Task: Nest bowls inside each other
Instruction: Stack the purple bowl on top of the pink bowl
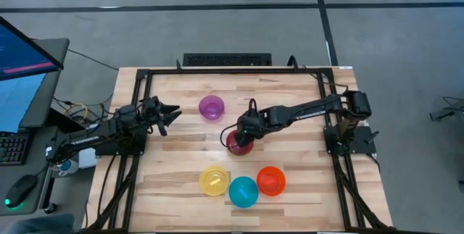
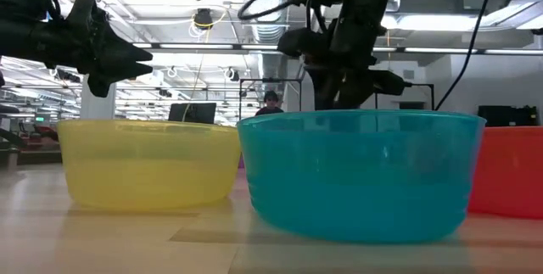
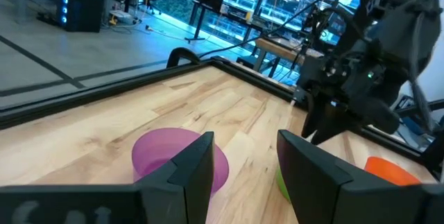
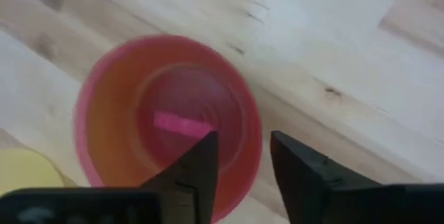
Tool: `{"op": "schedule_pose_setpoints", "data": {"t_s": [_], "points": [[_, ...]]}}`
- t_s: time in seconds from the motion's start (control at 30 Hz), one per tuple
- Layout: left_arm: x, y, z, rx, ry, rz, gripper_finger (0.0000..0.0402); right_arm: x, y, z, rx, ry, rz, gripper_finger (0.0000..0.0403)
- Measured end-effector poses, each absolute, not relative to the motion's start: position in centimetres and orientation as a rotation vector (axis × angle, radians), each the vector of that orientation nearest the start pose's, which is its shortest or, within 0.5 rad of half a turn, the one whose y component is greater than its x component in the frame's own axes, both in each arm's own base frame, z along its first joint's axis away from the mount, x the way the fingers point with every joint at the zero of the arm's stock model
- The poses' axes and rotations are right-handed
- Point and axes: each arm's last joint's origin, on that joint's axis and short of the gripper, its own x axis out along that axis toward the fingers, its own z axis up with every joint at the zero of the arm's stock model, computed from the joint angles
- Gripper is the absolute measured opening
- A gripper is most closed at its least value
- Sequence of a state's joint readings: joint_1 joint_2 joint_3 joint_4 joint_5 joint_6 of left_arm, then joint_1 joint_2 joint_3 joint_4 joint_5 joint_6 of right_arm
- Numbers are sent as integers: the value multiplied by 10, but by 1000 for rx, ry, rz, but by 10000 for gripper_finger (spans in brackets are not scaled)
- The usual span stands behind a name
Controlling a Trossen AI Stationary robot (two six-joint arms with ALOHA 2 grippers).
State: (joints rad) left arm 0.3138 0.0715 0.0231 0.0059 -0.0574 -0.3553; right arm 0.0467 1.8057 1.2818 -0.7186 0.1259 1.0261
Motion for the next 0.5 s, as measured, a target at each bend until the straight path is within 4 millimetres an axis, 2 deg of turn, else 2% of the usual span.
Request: {"op": "schedule_pose_setpoints", "data": {"t_s": [0.1, 0.17, 0.23, 0.37, 0.43, 0.5], "points": [[95, 33, 166, -357, -24, 375, 148, 357, -1, 213, 738, 1022, -699, 184], [95, 33, 166, -357, -24, 375, 148, 365, -20, 231, 717, 949, -681, 194], [95, 33, 167, -355, -26, 375, 148, 370, -41, 239, 697, 917, -686, 201], [96, 31, 167, -480, -38, 321, 148, 386, -85, 222, 795, 896, -666, 214], [97, 30, 167, -502, -32, 265, 148, 389, -99, 222, 823, 887, -638, 220], [97, 28, 168, -542, -30, 210, 148, 391, -103, 228, 831, 867, -620, 224]]}}
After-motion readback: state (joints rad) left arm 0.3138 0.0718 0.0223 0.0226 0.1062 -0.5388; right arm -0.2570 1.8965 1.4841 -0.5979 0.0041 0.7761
